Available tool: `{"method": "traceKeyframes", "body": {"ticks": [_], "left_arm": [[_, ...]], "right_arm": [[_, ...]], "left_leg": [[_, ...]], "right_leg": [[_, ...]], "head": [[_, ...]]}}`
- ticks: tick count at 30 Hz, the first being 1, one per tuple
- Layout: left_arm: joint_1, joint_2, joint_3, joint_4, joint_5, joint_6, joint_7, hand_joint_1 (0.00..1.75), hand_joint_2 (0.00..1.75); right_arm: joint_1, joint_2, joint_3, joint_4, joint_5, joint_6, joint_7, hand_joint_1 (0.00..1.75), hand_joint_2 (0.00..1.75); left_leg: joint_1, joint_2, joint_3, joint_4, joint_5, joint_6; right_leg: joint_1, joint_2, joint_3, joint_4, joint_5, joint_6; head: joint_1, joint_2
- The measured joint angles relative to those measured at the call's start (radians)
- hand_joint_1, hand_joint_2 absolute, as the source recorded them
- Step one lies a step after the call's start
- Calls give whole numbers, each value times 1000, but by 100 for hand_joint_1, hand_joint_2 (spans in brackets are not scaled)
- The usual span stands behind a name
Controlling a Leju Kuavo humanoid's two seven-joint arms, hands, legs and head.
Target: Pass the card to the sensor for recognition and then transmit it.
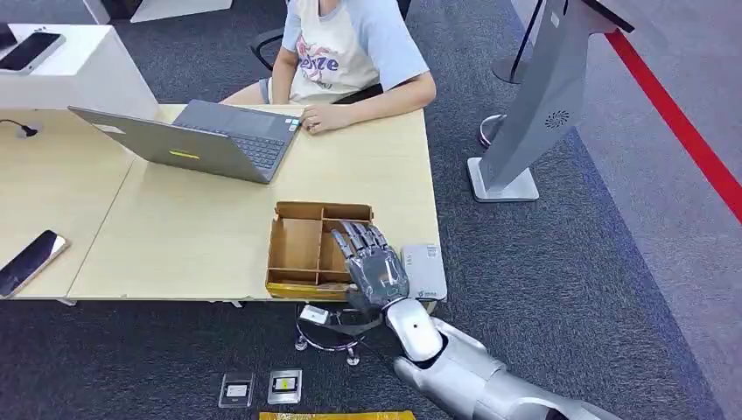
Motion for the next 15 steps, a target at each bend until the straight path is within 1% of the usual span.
{"method": "traceKeyframes", "body": {"ticks": [10,15], "left_arm": [[0,0,0,0,9,0,-8,0,0],[0,0,0,0,9,0,-11,0,0]], "right_arm": [[0,-16,-5,-62,2,8,0,0,175],[1,-20,-5,-81,-12,37,-5,0,175]], "left_leg": [[0,0,0,0,0,0],[0,0,0,0,0,0]], "right_leg": [[0,0,0,0,0,0],[0,0,0,0,0,0]], "head": [[0,0],[0,0]]}}
